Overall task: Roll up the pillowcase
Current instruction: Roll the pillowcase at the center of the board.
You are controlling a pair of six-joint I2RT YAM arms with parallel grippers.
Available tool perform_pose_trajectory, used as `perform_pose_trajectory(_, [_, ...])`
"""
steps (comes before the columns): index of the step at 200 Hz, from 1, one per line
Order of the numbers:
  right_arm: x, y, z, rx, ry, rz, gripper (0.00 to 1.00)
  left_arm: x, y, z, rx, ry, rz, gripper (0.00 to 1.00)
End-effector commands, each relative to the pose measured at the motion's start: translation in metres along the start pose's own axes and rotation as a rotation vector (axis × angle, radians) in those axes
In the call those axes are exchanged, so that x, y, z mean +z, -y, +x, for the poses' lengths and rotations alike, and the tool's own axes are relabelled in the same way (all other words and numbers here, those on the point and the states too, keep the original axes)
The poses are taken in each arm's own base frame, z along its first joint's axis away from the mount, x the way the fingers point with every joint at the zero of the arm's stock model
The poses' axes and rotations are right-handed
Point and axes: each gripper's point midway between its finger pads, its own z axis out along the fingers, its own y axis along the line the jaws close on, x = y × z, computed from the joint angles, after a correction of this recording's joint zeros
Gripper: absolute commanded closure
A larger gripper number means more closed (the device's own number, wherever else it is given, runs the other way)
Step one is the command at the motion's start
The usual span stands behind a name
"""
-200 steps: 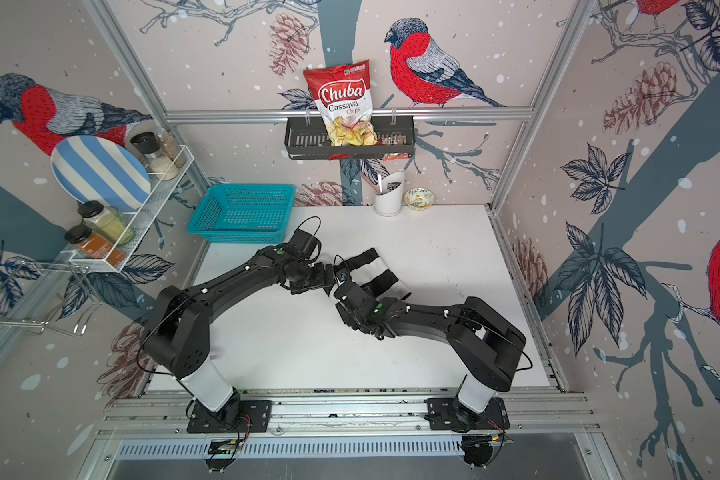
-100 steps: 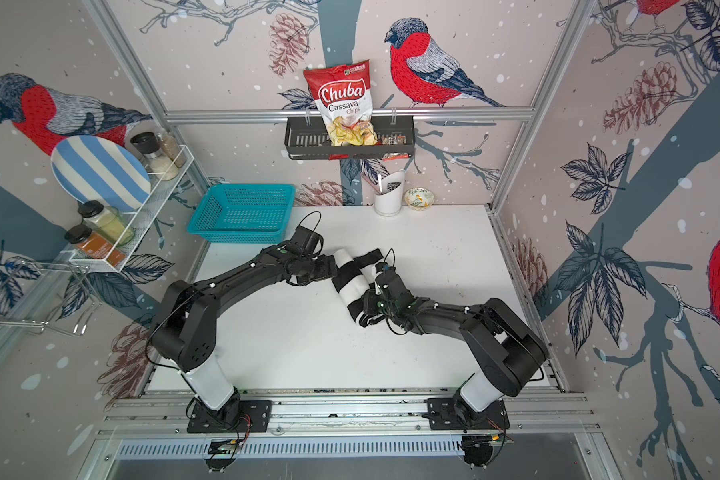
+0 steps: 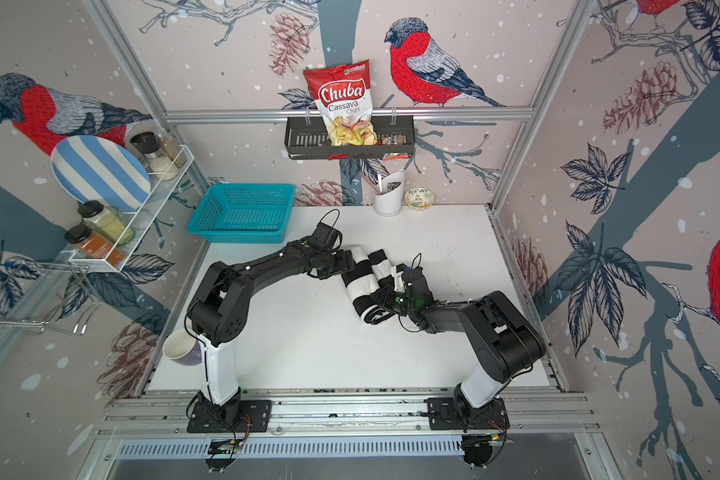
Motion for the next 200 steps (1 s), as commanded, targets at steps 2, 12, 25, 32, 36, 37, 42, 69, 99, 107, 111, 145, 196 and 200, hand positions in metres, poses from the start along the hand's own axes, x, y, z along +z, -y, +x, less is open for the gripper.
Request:
perform_pose_trajectory(2, [-0.006, 0.029, 0.013, 0.010, -0.047, 0.156, 0.84, 0.015, -0.004, 0.012, 0.018, -0.036, -0.041, 0.21])
perform_pose_trajectory(12, [-0.012, 0.035, 0.009, -0.025, -0.023, 0.230, 0.66, 0.020, -0.003, 0.016, 0.025, -0.042, -0.042, 0.21])
perform_pose_trajectory(25, [-0.023, 0.042, 0.000, -0.086, 0.020, 0.348, 0.45, 0.022, -0.002, 0.018, 0.025, -0.042, -0.040, 0.22])
perform_pose_trajectory(32, [-0.030, 0.043, -0.007, -0.125, 0.053, 0.413, 0.38, 0.022, -0.001, 0.019, 0.026, -0.043, -0.036, 0.22])
perform_pose_trajectory(36, [-0.035, 0.044, -0.012, -0.145, 0.080, 0.457, 0.35, 0.022, -0.002, 0.019, 0.025, -0.042, -0.035, 0.22])
perform_pose_trajectory(37, [-0.036, 0.045, -0.013, -0.151, 0.084, 0.467, 0.35, 0.022, -0.002, 0.019, 0.026, -0.043, -0.036, 0.22])
perform_pose_trajectory(42, [-0.042, 0.042, -0.017, -0.182, 0.107, 0.504, 0.32, 0.022, -0.002, 0.018, 0.026, -0.041, -0.035, 0.22])
perform_pose_trajectory(69, [-0.071, 0.008, -0.043, -0.428, 0.264, 0.682, 0.19, 0.022, 0.002, 0.018, 0.033, -0.040, -0.018, 0.22])
perform_pose_trajectory(99, [-0.056, -0.058, -0.041, -0.749, 0.305, 0.640, 0.18, 0.021, 0.003, 0.017, 0.033, -0.041, -0.011, 0.22])
perform_pose_trajectory(107, [-0.046, -0.068, -0.036, -0.816, 0.286, 0.625, 0.18, 0.021, 0.003, 0.018, 0.034, -0.043, -0.011, 0.22])
perform_pose_trajectory(111, [-0.040, -0.070, -0.032, -0.848, 0.270, 0.623, 0.18, 0.021, 0.003, 0.018, 0.034, -0.044, -0.011, 0.22])
perform_pose_trajectory(145, [0.003, -0.062, -0.014, -1.006, 0.179, 0.686, 0.14, 0.021, 0.003, 0.019, 0.035, -0.046, -0.008, 0.22])
perform_pose_trajectory(196, [0.033, -0.017, -0.007, -0.981, 0.102, 0.868, 0.57, 0.021, 0.003, 0.018, 0.029, -0.046, -0.001, 0.22])
perform_pose_trajectory(200, [0.034, -0.014, -0.005, -0.966, 0.092, 0.866, 0.66, 0.020, 0.004, 0.018, 0.029, -0.044, 0.001, 0.22])
